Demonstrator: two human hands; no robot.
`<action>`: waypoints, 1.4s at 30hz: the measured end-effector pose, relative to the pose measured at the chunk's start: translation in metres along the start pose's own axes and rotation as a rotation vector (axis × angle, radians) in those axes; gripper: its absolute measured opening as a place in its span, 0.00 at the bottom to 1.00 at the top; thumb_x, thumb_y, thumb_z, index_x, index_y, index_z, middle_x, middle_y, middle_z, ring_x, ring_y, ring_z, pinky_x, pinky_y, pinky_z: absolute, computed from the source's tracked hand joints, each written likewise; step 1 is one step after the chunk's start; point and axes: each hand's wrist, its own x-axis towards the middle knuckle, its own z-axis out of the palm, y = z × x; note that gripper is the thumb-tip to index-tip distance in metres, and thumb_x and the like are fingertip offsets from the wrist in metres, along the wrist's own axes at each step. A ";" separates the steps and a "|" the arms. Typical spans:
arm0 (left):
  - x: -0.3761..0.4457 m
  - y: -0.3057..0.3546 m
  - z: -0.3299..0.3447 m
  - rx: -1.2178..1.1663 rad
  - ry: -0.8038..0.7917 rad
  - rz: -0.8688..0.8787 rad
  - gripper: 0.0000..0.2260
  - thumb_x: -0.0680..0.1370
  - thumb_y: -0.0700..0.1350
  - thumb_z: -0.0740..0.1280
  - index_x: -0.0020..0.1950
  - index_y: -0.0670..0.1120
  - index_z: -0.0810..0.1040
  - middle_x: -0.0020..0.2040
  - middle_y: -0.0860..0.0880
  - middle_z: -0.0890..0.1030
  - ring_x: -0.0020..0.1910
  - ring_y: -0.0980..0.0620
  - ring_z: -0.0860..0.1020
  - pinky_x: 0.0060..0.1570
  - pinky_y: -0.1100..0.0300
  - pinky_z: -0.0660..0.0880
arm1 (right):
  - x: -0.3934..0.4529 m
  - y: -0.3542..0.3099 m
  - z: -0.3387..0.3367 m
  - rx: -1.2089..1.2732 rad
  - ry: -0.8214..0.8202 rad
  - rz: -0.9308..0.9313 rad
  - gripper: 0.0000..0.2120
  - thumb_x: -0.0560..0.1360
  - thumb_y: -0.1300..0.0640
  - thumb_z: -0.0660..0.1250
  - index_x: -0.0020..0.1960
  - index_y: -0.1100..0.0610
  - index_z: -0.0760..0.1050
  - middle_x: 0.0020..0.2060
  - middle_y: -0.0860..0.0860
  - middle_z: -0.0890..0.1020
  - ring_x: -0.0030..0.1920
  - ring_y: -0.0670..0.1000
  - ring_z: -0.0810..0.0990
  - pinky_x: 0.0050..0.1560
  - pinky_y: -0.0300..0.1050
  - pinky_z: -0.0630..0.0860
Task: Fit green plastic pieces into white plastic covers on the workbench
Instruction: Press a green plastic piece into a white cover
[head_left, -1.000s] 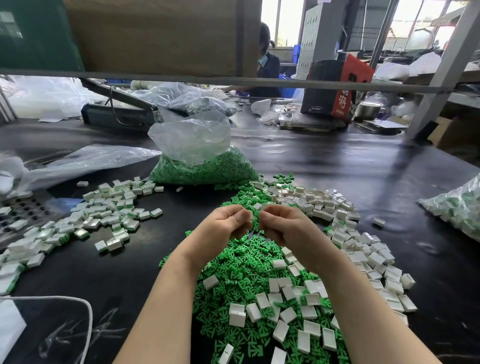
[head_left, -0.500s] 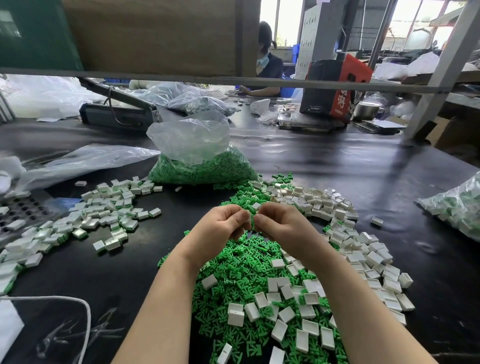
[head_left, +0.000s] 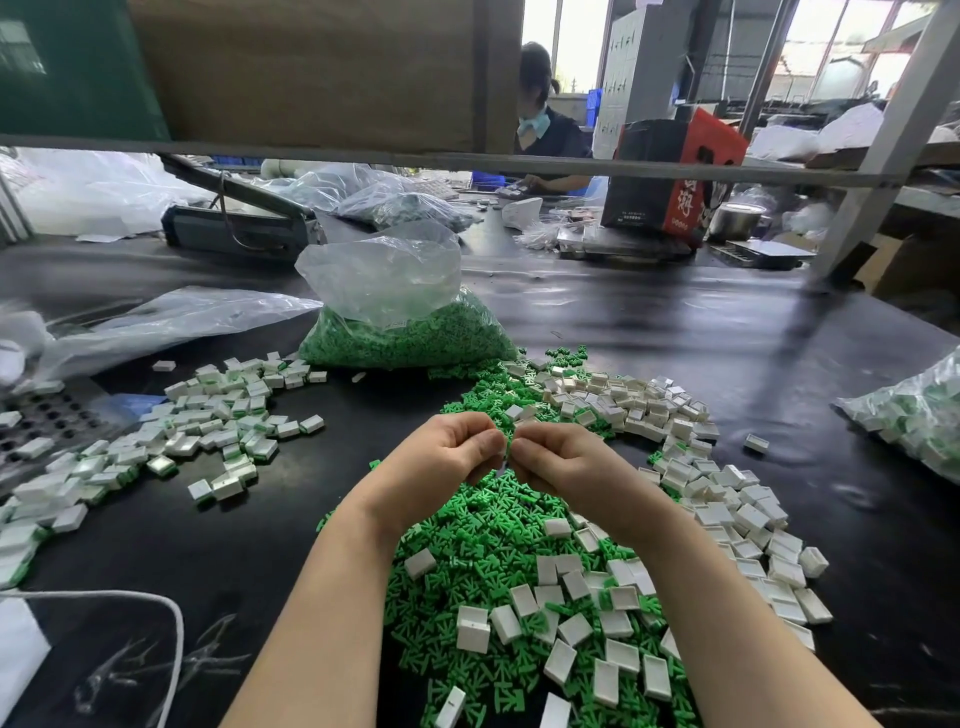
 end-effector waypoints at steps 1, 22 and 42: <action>0.000 0.000 0.000 0.005 0.001 0.005 0.13 0.82 0.44 0.62 0.37 0.48 0.76 0.33 0.47 0.71 0.33 0.52 0.67 0.38 0.59 0.65 | 0.000 0.000 -0.001 0.001 -0.003 -0.009 0.13 0.82 0.60 0.60 0.38 0.58 0.72 0.32 0.54 0.68 0.35 0.53 0.64 0.37 0.50 0.62; 0.000 0.000 -0.002 0.064 -0.009 0.020 0.12 0.81 0.41 0.63 0.38 0.46 0.77 0.32 0.50 0.73 0.33 0.53 0.68 0.38 0.54 0.65 | 0.000 0.005 -0.002 -0.128 -0.003 -0.077 0.12 0.81 0.58 0.62 0.40 0.62 0.73 0.31 0.50 0.71 0.34 0.49 0.67 0.38 0.50 0.65; -0.004 0.002 -0.014 -0.001 0.013 -0.030 0.06 0.79 0.40 0.67 0.50 0.45 0.84 0.36 0.49 0.84 0.37 0.54 0.78 0.39 0.61 0.73 | -0.001 0.002 -0.002 -0.015 -0.073 -0.076 0.12 0.80 0.53 0.63 0.39 0.53 0.77 0.33 0.57 0.70 0.33 0.53 0.65 0.35 0.50 0.61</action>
